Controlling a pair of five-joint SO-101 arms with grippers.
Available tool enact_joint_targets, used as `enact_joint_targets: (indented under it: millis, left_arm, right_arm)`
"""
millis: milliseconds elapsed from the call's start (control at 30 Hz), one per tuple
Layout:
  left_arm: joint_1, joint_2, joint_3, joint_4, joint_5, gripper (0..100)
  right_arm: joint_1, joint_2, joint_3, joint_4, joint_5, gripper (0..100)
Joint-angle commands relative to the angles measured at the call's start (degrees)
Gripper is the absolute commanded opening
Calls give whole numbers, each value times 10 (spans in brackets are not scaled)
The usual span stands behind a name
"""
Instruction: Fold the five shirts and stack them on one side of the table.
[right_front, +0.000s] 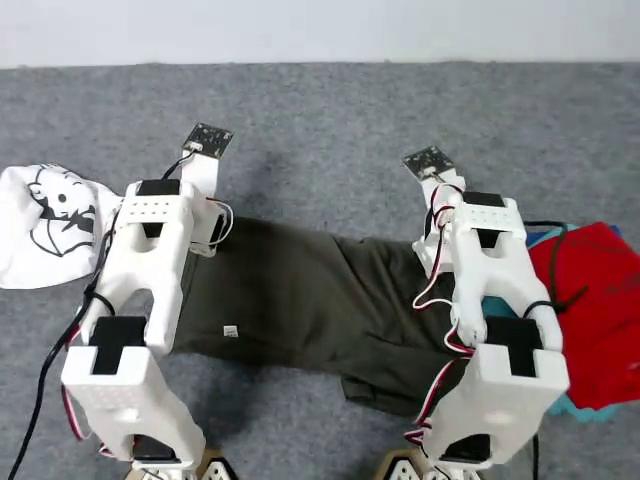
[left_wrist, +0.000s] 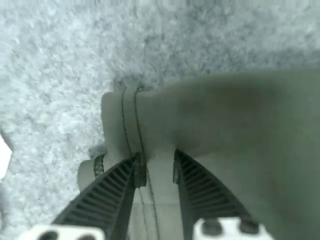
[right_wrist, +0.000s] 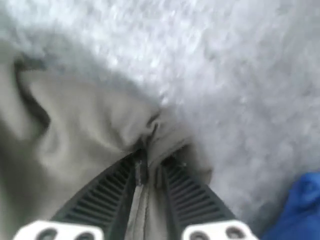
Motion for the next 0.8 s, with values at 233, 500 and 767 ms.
enact_joint_targets:
  millis: [233,500,767]
  left_arm:
    - [-41,4,-21,-9,3,97]
    - [-69,62,-23,-33,3,96]
    - [-65,35,-72,7,8,77]
  right_arm:
    - [91,0,-23,-105,9,10]
    - [113,1,-23,-116,11,12]
    - [116,-18,-35,-44,-15,214]
